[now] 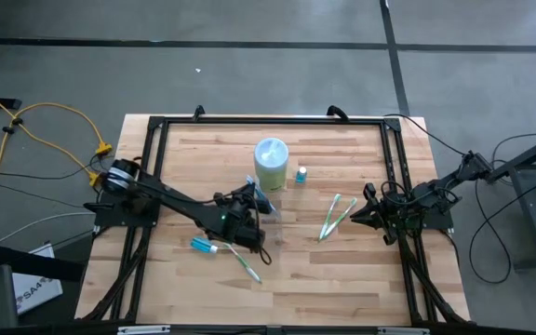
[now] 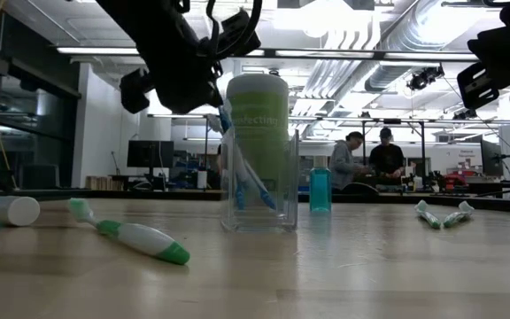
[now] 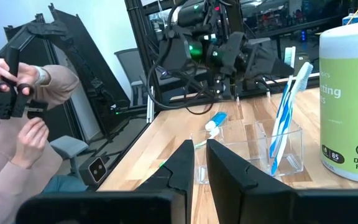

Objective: Pick & Place toothbrushing station
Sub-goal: Put the blue toothbrush into the transparent organizer

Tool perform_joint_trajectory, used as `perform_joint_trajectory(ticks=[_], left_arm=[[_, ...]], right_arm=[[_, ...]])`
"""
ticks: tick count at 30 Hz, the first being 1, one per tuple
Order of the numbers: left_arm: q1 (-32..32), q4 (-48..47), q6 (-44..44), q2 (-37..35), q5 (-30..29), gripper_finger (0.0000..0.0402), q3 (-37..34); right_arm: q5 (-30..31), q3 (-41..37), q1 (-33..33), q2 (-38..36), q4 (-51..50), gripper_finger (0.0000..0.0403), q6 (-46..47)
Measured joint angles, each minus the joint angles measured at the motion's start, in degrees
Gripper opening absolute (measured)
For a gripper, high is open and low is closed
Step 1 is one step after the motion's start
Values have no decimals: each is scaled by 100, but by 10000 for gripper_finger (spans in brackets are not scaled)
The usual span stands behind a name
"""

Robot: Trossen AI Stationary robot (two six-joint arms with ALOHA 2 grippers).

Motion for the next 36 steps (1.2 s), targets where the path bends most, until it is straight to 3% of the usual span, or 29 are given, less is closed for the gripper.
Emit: perform_joint_trajectory(ticks=[7, 36], left_arm=[[-22, 2, 2, 169, 324, 3, 0], [-25, 448, 287, 219, 171, 26, 0]], right_arm=[[-1, 0, -1, 1, 0, 36, -1], [1, 0, 1, 1, 0, 36, 0]])
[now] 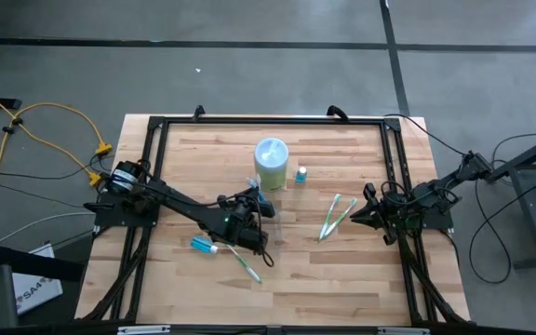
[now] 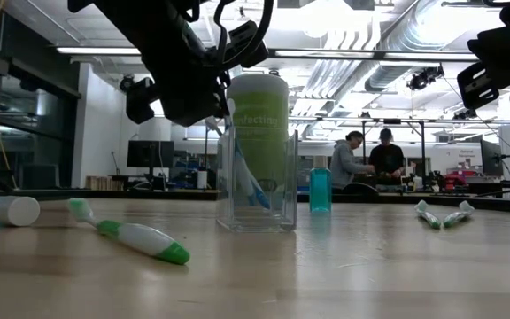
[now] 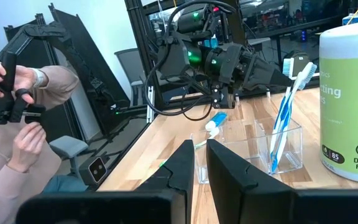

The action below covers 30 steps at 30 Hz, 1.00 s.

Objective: Pick & Place toothbrushing station
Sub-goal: Put the blue toothbrush into the transparent organizer

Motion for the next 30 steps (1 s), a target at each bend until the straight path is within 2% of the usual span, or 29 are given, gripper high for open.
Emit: perform_joint_trajectory(ticks=[13, 30], left_arm=[[-73, 2, 15, -1, 17, 26, 0], [-75, 63, -190, -13, 428, 28, 20]], right_arm=[[0, -1, 0, 0, 1, 36, 0], [0, 0, -1, 0, 0, 36, -1]])
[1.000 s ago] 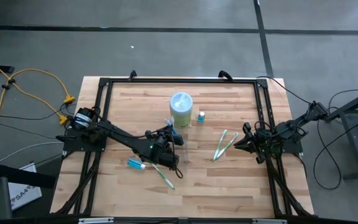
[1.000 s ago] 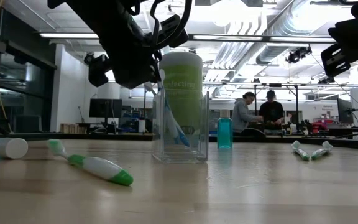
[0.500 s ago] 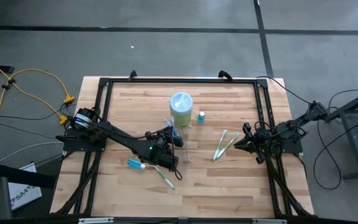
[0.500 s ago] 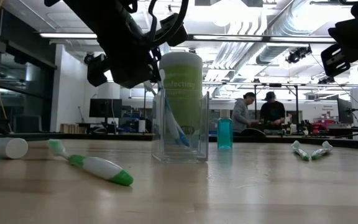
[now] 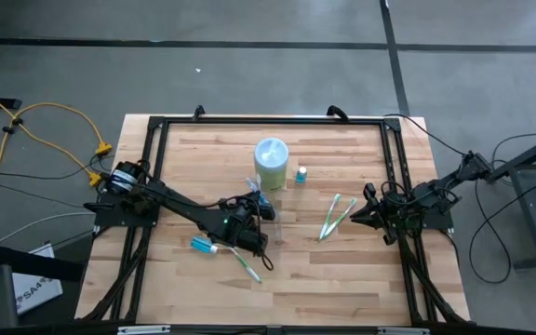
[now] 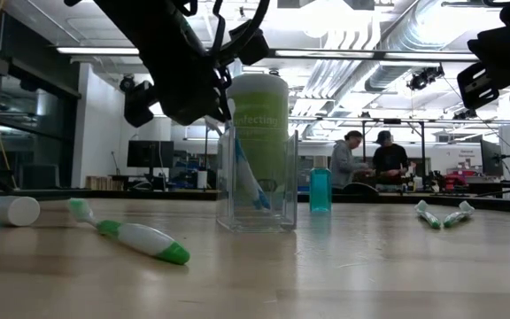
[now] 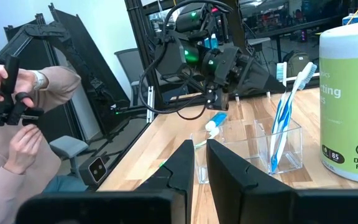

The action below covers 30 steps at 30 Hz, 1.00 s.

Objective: Pick & Place toothbrushing station
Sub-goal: Put the blue toothbrush into the transparent organizer

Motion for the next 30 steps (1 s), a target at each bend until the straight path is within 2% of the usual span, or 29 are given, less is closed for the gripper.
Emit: perform_joint_trajectory(ticks=[3, 9, 12, 30], left_arm=[[0, 1, -69, -26, 120, 45, 0], [-11, -61, -161, -87, 206, 119, 2], [-75, -68, -113, -87, 195, 140, 0], [-636, -4, -417, -162, 135, 145, 0]], right_arm=[[1, 0, 1, 0, 2, 36, 2], [0, 0, 0, -1, 0, 36, 0], [0, -1, 0, -1, 0, 36, 0], [-1, 0, 1, 0, 0, 36, 1]])
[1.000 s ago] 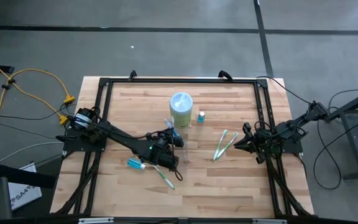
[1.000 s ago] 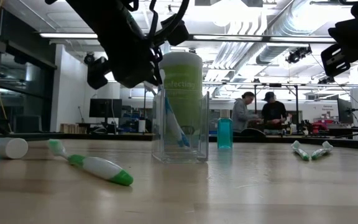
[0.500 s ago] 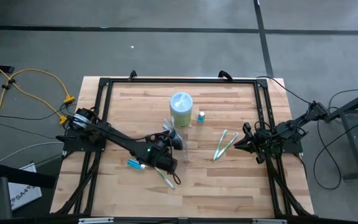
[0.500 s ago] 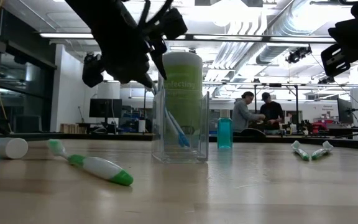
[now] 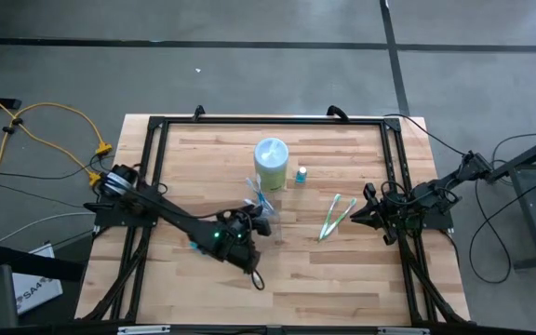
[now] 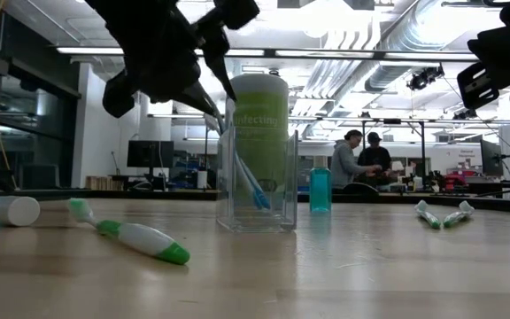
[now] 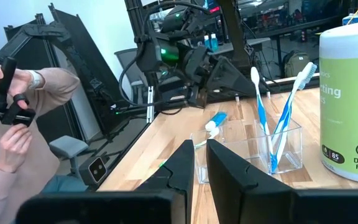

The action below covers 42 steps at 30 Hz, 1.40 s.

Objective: Pick & Place toothbrushing station
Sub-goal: Put the blue toothbrush into the transparent organizer, then put the bottom mouthwash into the transparent organizer

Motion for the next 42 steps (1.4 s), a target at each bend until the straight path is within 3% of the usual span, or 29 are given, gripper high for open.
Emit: perform_joint_trajectory(ticks=[16, 32, 42], left_arm=[[65, -825, -1409, -288, 1053, 145, -2], [-230, -970, -1872, -288, 1173, 145, 82], [-284, -2435, -4222, -288, 2302, 145, 733]], right_arm=[[1, -2, -1, -1, 0, 36, -1], [2, -1, -1, -1, 1, 36, -1], [0, 0, 0, -2, 0, 36, -1]])
